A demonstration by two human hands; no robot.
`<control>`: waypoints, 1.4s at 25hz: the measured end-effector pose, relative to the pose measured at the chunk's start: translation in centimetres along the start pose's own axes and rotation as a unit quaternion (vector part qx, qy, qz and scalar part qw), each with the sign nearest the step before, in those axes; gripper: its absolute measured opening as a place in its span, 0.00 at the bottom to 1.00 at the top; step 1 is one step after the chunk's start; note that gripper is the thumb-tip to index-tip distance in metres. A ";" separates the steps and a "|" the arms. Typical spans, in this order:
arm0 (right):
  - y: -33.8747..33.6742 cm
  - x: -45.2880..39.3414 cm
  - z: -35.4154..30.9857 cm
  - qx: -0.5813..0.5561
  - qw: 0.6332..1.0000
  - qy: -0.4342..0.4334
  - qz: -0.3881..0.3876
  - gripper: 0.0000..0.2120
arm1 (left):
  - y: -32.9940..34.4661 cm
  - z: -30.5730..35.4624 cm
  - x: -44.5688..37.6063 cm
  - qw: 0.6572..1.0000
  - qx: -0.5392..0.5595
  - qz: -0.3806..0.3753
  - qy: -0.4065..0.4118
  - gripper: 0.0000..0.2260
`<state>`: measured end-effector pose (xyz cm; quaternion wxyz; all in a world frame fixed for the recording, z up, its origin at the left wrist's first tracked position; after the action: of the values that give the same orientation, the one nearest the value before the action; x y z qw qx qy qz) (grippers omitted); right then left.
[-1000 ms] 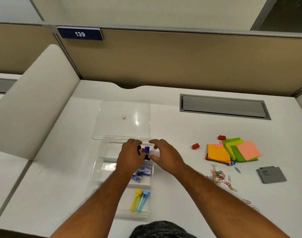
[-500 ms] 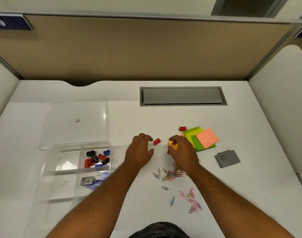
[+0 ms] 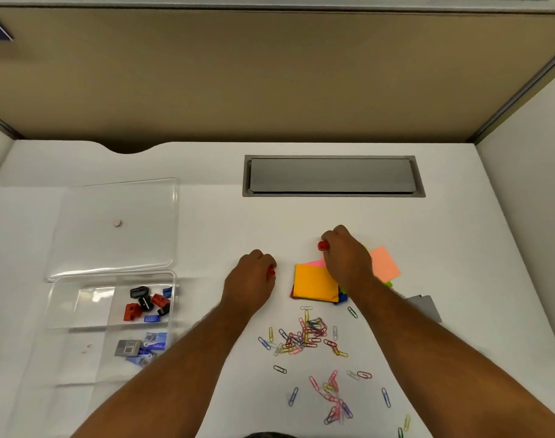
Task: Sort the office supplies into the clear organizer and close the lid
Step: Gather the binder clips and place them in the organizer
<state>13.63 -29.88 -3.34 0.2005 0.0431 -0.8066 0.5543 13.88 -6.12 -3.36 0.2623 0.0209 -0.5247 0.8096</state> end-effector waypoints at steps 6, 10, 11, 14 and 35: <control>0.5 0.8 -4.0 -0.087 0.995 -0.052 0.024 0.06 | -3.7 -1.2 4.1 0.996 0.027 0.081 -0.002 0.09; 1.7 5.0 -12.4 -0.136 0.976 -0.172 0.005 0.12 | -6.8 -5.2 8.5 0.985 0.053 0.160 -0.049 0.11; 2.3 6.1 -15.0 -0.135 0.970 -0.203 -0.004 0.12 | -7.4 -6.8 9.9 0.979 0.061 0.178 -0.073 0.12; 4.4 8.6 -21.7 -0.124 0.955 -0.269 -0.016 0.10 | -8.6 -11.8 13.5 0.967 0.075 0.187 -0.155 0.13; 4.1 12.4 -3.5 -0.105 0.992 0.006 0.076 0.18 | -2.0 -2.5 8.7 0.998 0.035 -0.017 0.054 0.16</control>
<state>2.07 -23.21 -1.28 0.1659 -0.0427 -0.8602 0.4803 7.86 0.13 -0.11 0.3030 -0.0050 -0.4810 0.8227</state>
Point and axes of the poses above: each hand's wrist, its own x-axis away from the middle knuckle, its own y-axis out of the palm, z = x × y, the point moved 1 cm from there along -x, towards the middle knuckle, and after that the axes turned 9 degrees about -z, right-handed, at the moved point
